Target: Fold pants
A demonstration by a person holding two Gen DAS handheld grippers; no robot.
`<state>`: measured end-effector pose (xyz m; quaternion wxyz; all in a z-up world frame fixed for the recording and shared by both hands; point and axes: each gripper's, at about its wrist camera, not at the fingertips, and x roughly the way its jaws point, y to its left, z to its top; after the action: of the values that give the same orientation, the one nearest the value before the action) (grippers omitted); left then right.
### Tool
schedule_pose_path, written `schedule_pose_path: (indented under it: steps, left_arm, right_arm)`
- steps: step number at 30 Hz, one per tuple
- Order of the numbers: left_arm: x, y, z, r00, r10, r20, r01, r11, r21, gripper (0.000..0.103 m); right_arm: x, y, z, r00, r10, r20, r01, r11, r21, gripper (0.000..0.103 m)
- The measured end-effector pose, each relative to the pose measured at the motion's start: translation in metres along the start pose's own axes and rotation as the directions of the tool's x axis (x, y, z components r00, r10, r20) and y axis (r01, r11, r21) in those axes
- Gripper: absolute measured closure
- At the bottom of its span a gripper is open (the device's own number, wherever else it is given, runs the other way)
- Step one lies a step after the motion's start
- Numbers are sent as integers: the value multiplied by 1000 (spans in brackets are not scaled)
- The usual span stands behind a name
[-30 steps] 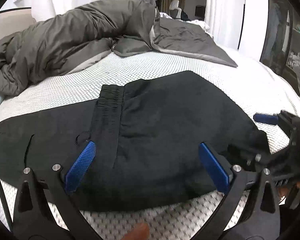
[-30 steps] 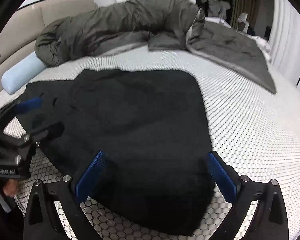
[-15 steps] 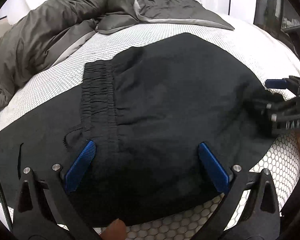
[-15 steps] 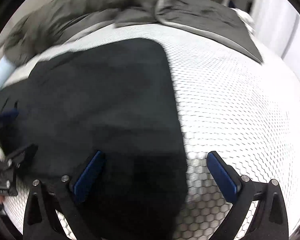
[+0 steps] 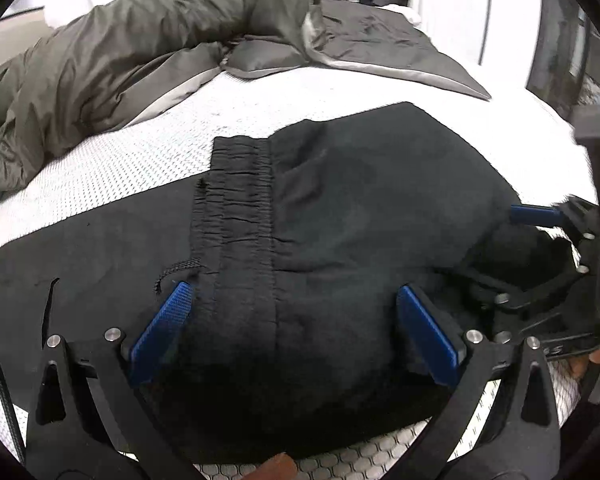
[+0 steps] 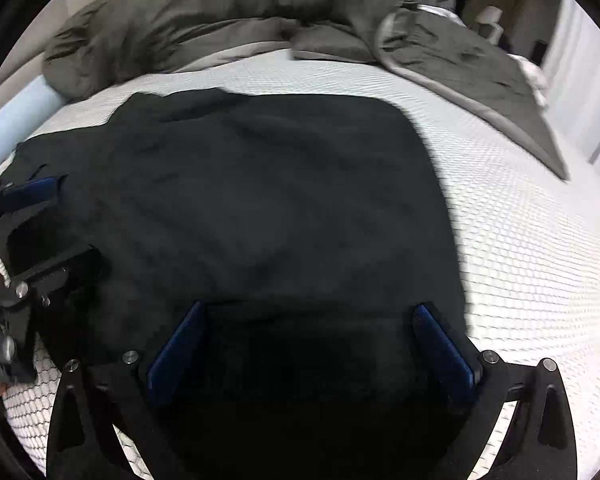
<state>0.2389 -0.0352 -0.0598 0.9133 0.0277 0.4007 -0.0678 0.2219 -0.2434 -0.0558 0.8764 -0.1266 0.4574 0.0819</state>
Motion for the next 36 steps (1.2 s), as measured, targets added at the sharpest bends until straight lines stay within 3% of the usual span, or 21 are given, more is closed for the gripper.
schedule_pose_path:
  steps: [3,4,7,10,13,14,16,20,25,27,30,32,34,36]
  left_arm:
    - [12,13,2,999,-32,-37,30,997,-71,1]
    - [17,16,2,997,-45,-58,40,996,-79,1]
    - [26,21,3,994,-58,-94,48,993,-104,0]
    - [25,19,8,995,-46,-88,37,995,-98,0]
    - [20,19,15,998,-28,-62,22,996,-87,0]
    - [18,19,16,998,-25,-53,20,996,-85,0]
    - [21,20,17,998,-12,-62,7,997,-80,0]
    - [34,23,17,993,-38,-112,27,994,-105,0]
    - [42,15,24,987,-12,-160,0,997,-75,1]
    - [34,14,30,992,-9,-125,0,998,-70,1]
    - [27,16,37,996,-15,-83,8,996,-84,1]
    - [35,18,39,996,4,-92,-10,997,-70,1]
    - [50,19,39,990,54,-129,-64,996,-69,1]
    - [64,24,37,987,23,-157,-41,992,-115,0]
  right_arm:
    - [-3,-17,-6,989,-145,3,145,988,56,0]
    - [-5,-22,-8,990,-144,4,143,986,90,0]
    - [-18,-26,-6,995,-89,51,78,981,180,0]
    - [-20,-6,12,995,-19,93,6,991,132,0]
    - [-1,17,29,999,-13,41,12,999,32,0]
    - [13,24,33,999,-29,-16,29,1000,5,0]
    - [35,20,38,997,-16,-72,18,1000,26,0]
    - [32,9,38,996,57,-70,-52,996,69,0]
    - [26,6,38,991,63,-119,-62,998,16,0]
    - [26,11,50,991,58,-122,-56,998,22,0]
    - [20,9,55,994,105,5,-105,994,19,0]
    - [42,11,55,993,96,-64,-96,995,12,0]
    - [41,6,59,993,100,-66,-101,995,-15,0]
    - [38,-2,61,997,46,-69,-47,999,-11,0]
